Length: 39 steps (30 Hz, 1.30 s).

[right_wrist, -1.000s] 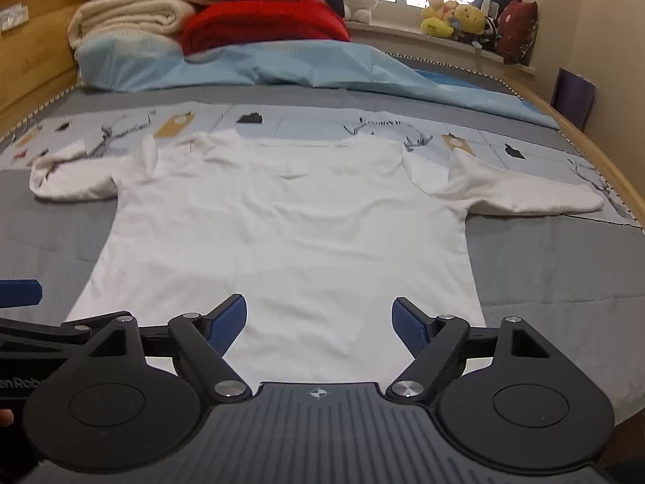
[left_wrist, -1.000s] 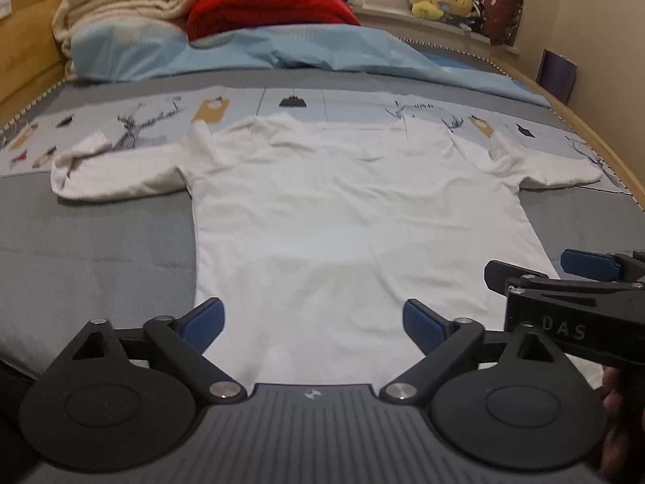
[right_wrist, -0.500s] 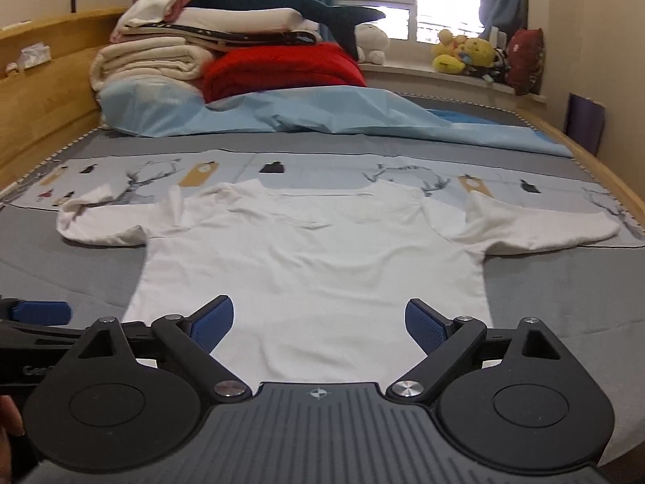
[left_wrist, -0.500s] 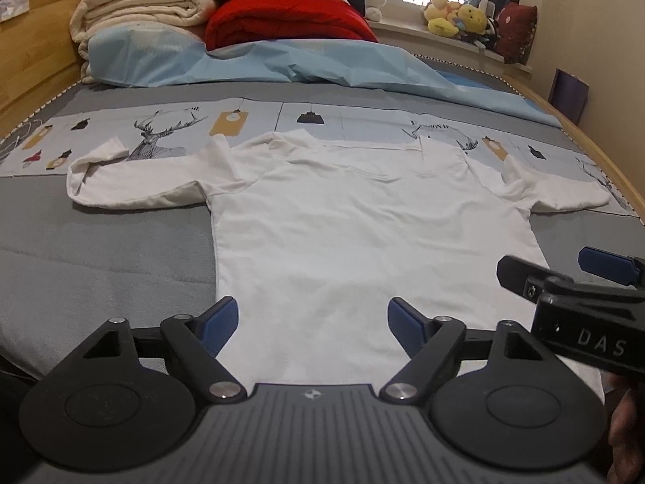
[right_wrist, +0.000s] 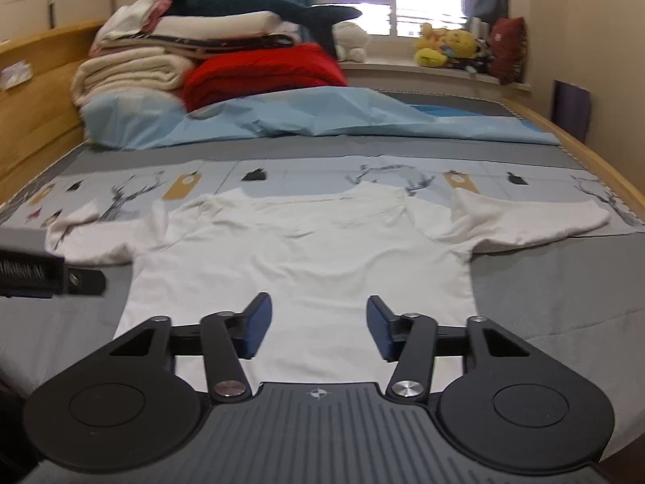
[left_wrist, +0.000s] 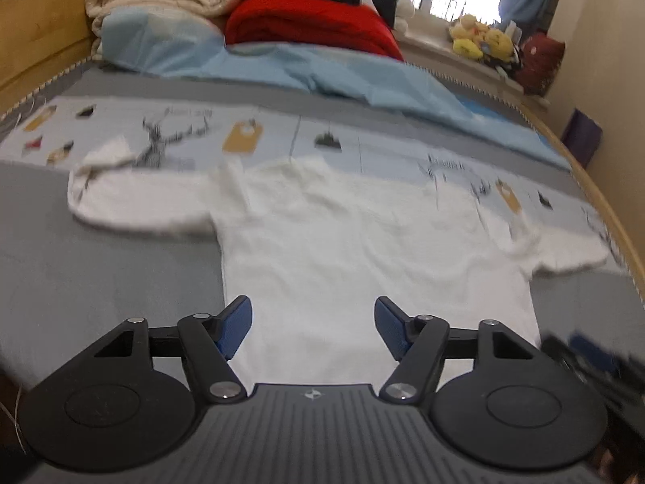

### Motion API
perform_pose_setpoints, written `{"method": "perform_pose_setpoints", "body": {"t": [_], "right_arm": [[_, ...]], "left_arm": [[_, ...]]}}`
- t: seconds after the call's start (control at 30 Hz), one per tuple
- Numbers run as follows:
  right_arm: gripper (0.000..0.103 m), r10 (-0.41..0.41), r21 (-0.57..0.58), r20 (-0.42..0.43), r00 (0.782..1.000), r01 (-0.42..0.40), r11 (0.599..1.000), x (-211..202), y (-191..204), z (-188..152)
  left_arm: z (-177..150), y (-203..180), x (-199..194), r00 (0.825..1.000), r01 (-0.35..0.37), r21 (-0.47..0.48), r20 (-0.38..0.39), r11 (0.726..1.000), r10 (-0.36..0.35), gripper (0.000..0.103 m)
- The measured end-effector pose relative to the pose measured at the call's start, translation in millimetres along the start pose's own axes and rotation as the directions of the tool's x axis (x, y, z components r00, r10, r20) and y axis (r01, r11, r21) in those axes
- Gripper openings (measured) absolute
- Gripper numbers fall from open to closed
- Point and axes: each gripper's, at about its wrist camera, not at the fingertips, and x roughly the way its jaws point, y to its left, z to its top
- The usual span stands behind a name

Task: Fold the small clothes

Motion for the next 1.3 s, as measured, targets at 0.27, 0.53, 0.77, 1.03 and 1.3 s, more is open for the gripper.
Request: {"method": "perform_pose_setpoints", "body": {"t": [0.27, 0.53, 0.77, 1.03, 1.3], "right_arm": [[0.031, 0.028, 0.036, 0.136, 0.99, -0.033, 0.999, -13.0, -15.4, 61.6], [0.032, 0.101, -0.009, 0.186, 0.977, -0.101, 0.995, 53.8, -6.8, 149.4], [0.032, 0.176, -0.096, 0.173, 0.969, -0.161, 0.982, 126.2, 7.5, 148.5], [0.032, 0.21, -0.142, 0.061, 0.976, -0.2, 0.969, 164.1, 21.9, 153.3], [0.032, 0.181, -0.06, -0.037, 0.983, -0.183, 0.981, 190.2, 5.1, 154.7]], "left_arm": [[93.5, 28.0, 68.6, 0.994, -0.063, 0.113, 0.093, 0.992, 0.052, 0.029], [93.1, 96.6, 153.1, 0.979, -0.203, 0.119, -0.009, 0.972, 0.206, 0.029], [98.4, 166.7, 182.0, 0.937, -0.35, 0.123, 0.061, 0.929, 0.345, 0.029], [115.4, 218.6, 240.2, 0.867, -0.499, 0.139, 0.08, 0.855, 0.493, 0.03], [120.5, 238.5, 293.2, 0.812, -0.58, 0.21, 0.07, 0.787, 0.58, 0.051]]}}
